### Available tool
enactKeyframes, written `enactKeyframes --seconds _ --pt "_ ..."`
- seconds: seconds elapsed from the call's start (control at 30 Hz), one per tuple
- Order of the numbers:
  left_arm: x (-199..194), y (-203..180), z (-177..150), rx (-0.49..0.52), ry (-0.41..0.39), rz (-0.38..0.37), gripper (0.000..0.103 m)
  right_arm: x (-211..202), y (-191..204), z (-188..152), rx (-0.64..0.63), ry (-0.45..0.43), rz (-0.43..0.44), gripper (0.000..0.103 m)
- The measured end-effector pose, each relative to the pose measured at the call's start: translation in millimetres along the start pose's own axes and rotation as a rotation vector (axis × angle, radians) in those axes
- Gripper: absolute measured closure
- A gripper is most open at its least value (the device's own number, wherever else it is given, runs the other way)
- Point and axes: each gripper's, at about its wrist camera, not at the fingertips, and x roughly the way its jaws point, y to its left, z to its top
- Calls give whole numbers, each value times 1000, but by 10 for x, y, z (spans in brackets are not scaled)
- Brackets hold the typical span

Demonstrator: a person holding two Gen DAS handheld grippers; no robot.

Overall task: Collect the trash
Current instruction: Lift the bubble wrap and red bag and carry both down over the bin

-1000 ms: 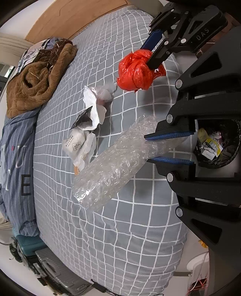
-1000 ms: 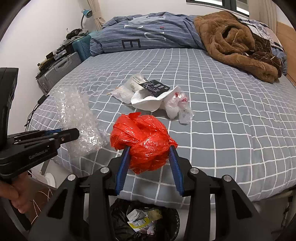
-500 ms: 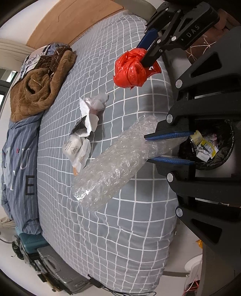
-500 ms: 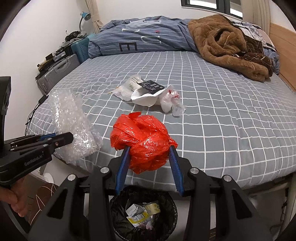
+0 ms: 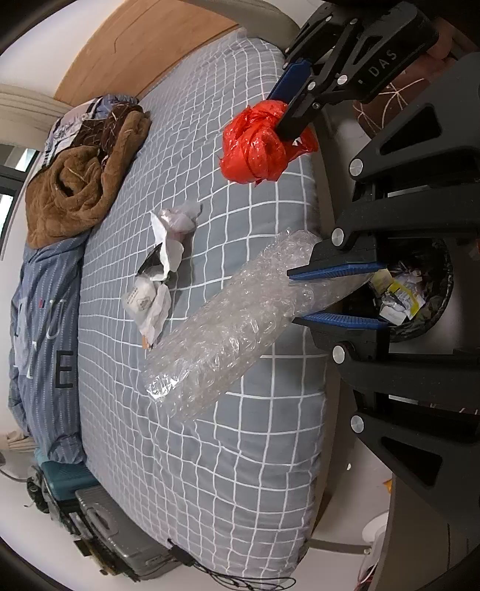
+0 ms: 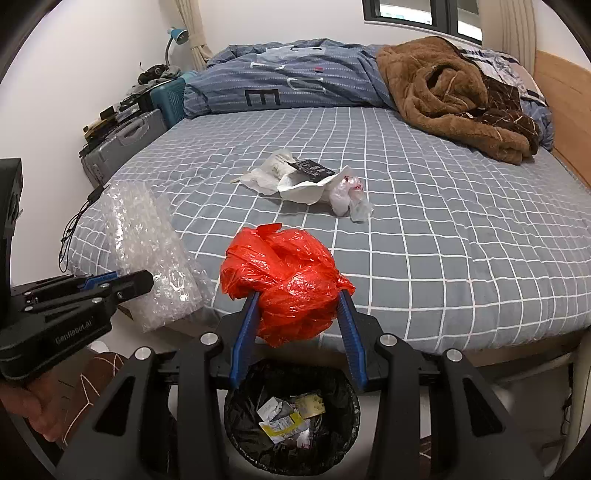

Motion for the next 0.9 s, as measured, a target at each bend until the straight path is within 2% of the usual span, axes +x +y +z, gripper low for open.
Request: enactKeyframes --seconds 0.5,0.9 --pt "-289 -145 -337 23 -17 -2 86 -294 106 -190 -6 -5 -3 62" --pt "-141 -239 -654 35 17 -4 86 -219 141 -473 -9 38 2 62"
